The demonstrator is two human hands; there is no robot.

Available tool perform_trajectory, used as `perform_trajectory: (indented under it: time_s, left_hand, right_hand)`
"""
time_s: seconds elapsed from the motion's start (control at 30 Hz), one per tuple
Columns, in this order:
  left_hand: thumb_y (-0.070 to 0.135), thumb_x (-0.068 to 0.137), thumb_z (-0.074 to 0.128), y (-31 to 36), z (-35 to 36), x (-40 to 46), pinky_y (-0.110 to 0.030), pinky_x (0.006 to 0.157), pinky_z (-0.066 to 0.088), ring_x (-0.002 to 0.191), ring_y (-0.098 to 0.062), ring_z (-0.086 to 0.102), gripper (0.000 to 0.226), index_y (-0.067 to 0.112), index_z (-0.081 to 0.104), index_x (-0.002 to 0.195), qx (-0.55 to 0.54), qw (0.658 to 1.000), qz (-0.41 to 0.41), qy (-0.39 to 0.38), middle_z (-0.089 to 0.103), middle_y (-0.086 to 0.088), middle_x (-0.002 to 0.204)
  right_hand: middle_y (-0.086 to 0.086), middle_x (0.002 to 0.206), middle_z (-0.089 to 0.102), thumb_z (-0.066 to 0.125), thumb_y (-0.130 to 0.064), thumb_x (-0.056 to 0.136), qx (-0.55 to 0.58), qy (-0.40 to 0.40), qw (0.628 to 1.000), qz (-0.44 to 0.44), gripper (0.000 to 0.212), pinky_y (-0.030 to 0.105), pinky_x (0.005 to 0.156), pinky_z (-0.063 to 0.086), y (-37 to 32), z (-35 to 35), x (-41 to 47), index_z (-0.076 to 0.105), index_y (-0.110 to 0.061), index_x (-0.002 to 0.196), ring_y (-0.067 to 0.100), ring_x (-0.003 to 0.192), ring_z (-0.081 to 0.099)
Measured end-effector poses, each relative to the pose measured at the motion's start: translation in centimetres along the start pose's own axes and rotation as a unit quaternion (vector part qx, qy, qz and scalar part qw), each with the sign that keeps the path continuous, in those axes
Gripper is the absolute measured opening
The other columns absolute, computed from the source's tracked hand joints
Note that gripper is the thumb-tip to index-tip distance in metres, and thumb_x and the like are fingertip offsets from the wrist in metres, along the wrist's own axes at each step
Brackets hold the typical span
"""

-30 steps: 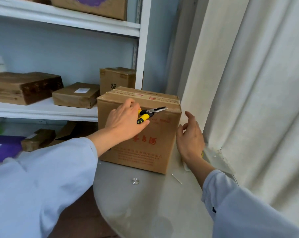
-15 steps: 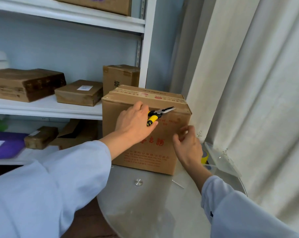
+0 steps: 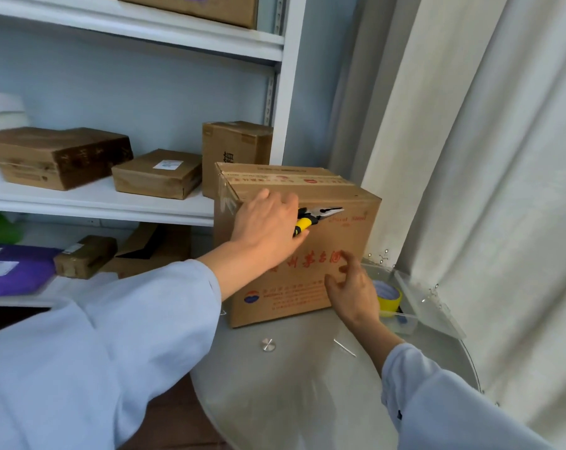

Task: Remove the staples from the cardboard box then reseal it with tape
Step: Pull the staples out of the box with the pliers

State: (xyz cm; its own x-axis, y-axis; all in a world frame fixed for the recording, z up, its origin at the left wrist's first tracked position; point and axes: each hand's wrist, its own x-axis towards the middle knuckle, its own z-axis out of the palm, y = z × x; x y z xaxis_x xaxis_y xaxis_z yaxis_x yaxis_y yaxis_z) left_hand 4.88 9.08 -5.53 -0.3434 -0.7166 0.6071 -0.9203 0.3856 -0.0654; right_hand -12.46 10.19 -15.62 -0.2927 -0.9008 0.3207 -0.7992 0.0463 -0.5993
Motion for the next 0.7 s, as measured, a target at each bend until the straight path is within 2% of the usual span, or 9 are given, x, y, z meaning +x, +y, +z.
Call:
perform_trajectory:
  time_s: [0.07, 0.17, 0.23, 0.3, 0.4, 0.5, 0.6, 0.7]
  left_hand:
    - [0.056, 0.092, 0.043, 0.4, -0.8, 0.4, -0.034, 0.082, 0.045, 0.105, -0.022, 0.052, 0.048, 0.016, 0.046, 0.120, -0.037, 0.999, 0.005, -0.003, 0.061, -0.003, 0.110]
    - [0.055, 0.091, 0.045, -0.4, -2.2, 1.6, -0.033, 0.078, 0.044, 0.107, -0.022, 0.053, 0.050, 0.017, 0.045, 0.125, -0.031, 0.999, 0.007, 0.036, 0.062, -0.004, 0.113]
    - [0.050, 0.092, 0.047, -1.9, -2.8, 2.2, -0.033, 0.073, 0.042, 0.103, -0.025, 0.054, 0.046, 0.014, 0.046, 0.121, 0.009, 0.999, -0.028, 0.046, 0.063, -0.007, 0.111]
    - [0.045, 0.093, 0.049, -3.4, -2.9, 2.4, -0.033, 0.066, 0.038, 0.098, -0.028, 0.057, 0.041, 0.012, 0.047, 0.117, 0.016, 0.997, -0.077, 0.000, 0.064, -0.010, 0.106]
    - [0.043, 0.092, 0.052, -4.7, -2.1, 2.1, -0.032, 0.062, 0.040, 0.091, -0.028, 0.059, 0.035, 0.013, 0.051, 0.111, -0.033, 0.991, -0.111, -0.059, 0.064, -0.009, 0.101]
    - [0.044, 0.091, 0.054, -4.9, -2.1, 2.0, -0.033, 0.067, 0.048, 0.092, -0.025, 0.059, 0.035, 0.015, 0.053, 0.112, -0.057, 0.991, -0.095, -0.068, 0.063, -0.006, 0.103]
    - [0.042, 0.089, 0.058, -5.1, -2.6, 2.2, -0.031, 0.068, 0.044, 0.097, -0.022, 0.058, 0.037, 0.016, 0.054, 0.115, -0.069, 0.992, -0.063, -0.085, 0.062, -0.004, 0.112]
    - [0.045, 0.086, 0.061, -5.6, -3.2, 2.3, -0.030, 0.072, 0.042, 0.102, -0.020, 0.055, 0.041, 0.020, 0.055, 0.118, -0.094, 0.989, -0.020, -0.113, 0.059, 0.000, 0.120]
  right_hand:
    - [0.008, 0.147, 0.036, 0.058, -0.034, 0.088, 0.053, 0.055, 0.994, -0.072, 0.074, 0.040, 0.094, 0.047, -1.9, -0.5, 0.1, 0.019, -0.024, 0.150, 0.029, 0.119, 0.054]
    - [-0.001, 0.161, 0.003, 0.054, -0.060, 0.083, 0.032, 0.064, 0.972, -0.222, 0.089, 0.031, 0.102, 0.034, -5.8, -1.2, -0.1, 0.005, -0.031, 0.152, 0.019, 0.144, 0.021]
    - [-0.005, 0.161, -0.008, 0.054, -0.067, 0.081, 0.040, 0.046, 0.976, -0.209, 0.092, 0.036, 0.107, 0.031, -7.6, -1.0, -0.2, 0.003, -0.035, 0.151, 0.019, 0.147, 0.007]
    - [-0.004, 0.160, -0.014, 0.056, -0.067, 0.079, 0.051, 0.028, 0.984, -0.167, 0.094, 0.045, 0.111, 0.029, -8.7, -0.5, -0.2, 0.005, -0.035, 0.151, 0.022, 0.148, -0.001]
    - [-0.003, 0.158, -0.022, 0.058, -0.073, 0.073, 0.058, 0.006, 0.992, -0.115, 0.103, 0.050, 0.114, 0.022, -10.4, 0.4, -0.2, 0.004, -0.035, 0.151, 0.028, 0.147, -0.014]
    - [-0.001, 0.159, -0.021, 0.066, -0.066, 0.072, 0.097, 0.013, 0.993, -0.059, 0.099, 0.052, 0.112, 0.024, -11.5, 0.9, 0.1, 0.013, -0.031, 0.149, 0.037, 0.146, -0.012]
    - [0.000, 0.160, -0.011, 0.070, -0.056, 0.075, 0.098, 0.031, 0.992, -0.067, 0.083, 0.052, 0.109, 0.032, -11.0, 1.1, 0.7, 0.027, -0.029, 0.140, 0.036, 0.147, -0.002]
    - [0.000, 0.161, 0.004, 0.072, -0.048, 0.076, 0.120, 0.037, 0.986, -0.109, 0.076, 0.036, 0.111, 0.031, -9.2, 0.1, 1.7, 0.034, -0.026, 0.138, 0.026, 0.145, 0.018]
